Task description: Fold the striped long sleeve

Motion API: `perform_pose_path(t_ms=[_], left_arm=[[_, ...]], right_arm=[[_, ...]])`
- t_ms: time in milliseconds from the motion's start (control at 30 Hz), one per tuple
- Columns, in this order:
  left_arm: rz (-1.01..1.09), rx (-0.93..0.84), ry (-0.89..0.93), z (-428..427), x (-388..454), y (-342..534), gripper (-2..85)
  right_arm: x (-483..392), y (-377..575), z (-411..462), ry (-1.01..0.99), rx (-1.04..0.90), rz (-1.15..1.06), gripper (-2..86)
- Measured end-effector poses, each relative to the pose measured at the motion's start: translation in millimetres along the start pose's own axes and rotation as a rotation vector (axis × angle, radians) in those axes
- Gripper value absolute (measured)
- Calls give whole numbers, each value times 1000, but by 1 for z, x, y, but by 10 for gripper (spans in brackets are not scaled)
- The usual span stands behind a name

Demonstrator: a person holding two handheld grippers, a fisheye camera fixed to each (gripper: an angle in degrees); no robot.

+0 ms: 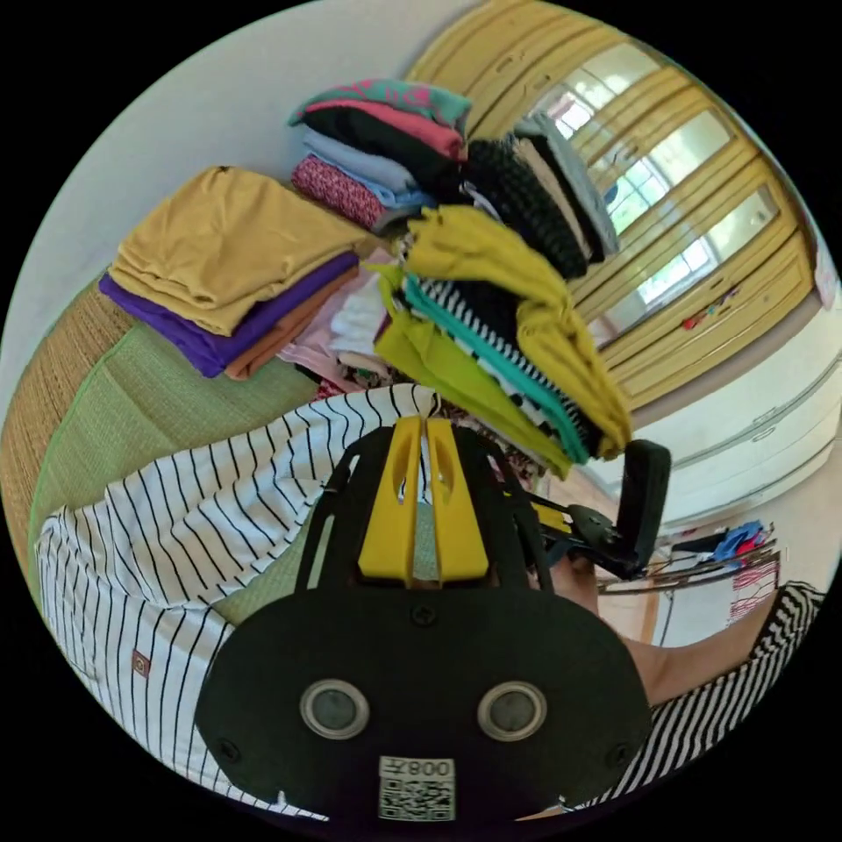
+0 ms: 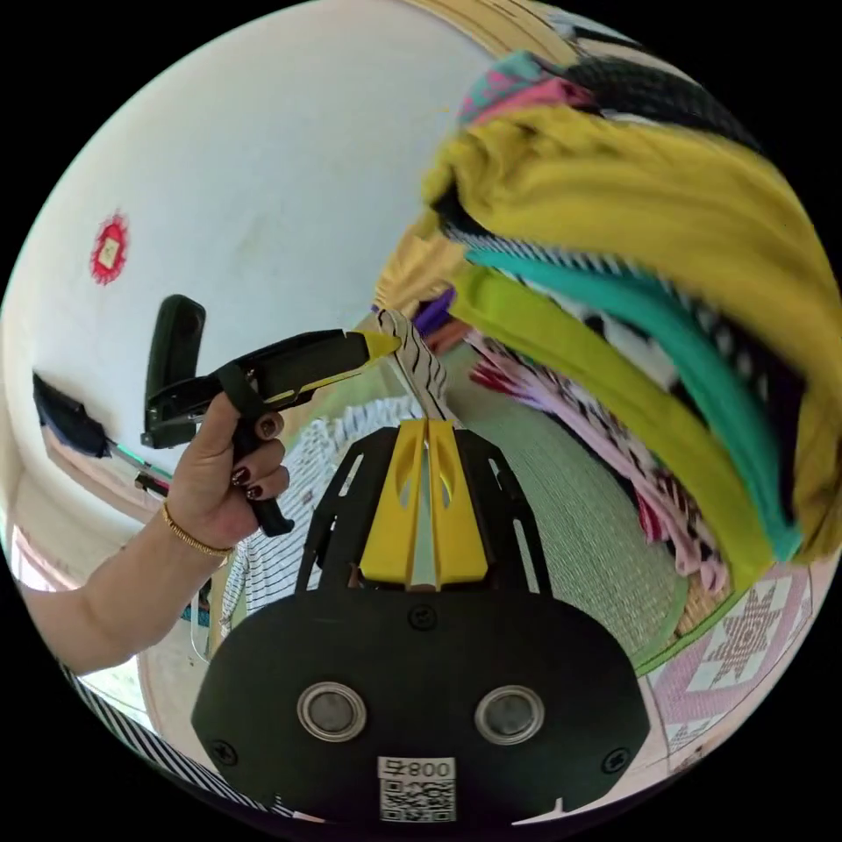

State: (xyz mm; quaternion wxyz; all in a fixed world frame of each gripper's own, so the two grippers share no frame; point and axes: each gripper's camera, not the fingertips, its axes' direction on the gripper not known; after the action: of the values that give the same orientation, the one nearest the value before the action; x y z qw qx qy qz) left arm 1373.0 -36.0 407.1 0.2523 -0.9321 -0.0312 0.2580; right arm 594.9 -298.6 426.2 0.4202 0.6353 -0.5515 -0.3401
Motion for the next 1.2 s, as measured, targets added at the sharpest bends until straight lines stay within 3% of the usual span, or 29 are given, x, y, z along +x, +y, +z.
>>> perform_pose_path(t_ms=[267,467,633,933,1200], left_arm=[[-3,277,56,-153,-85,60,10],[-77,431,42,-243,-174,186,11],[-192,514,-2,-285,-260,340,11],[-480,512,56,-239,-405,590,11],[-611,486,92,-160,-493,701,12]], right_arm=[[-178,-115,-50,-195,90,-331,2],[-322,-135,-25,-374,-3,-511,2],[-430,-108,30,-485,-143,-604,2],[-567,-5,151,-501,-473,-685,2],[-631,26,230,-408,-653,-719,3]])
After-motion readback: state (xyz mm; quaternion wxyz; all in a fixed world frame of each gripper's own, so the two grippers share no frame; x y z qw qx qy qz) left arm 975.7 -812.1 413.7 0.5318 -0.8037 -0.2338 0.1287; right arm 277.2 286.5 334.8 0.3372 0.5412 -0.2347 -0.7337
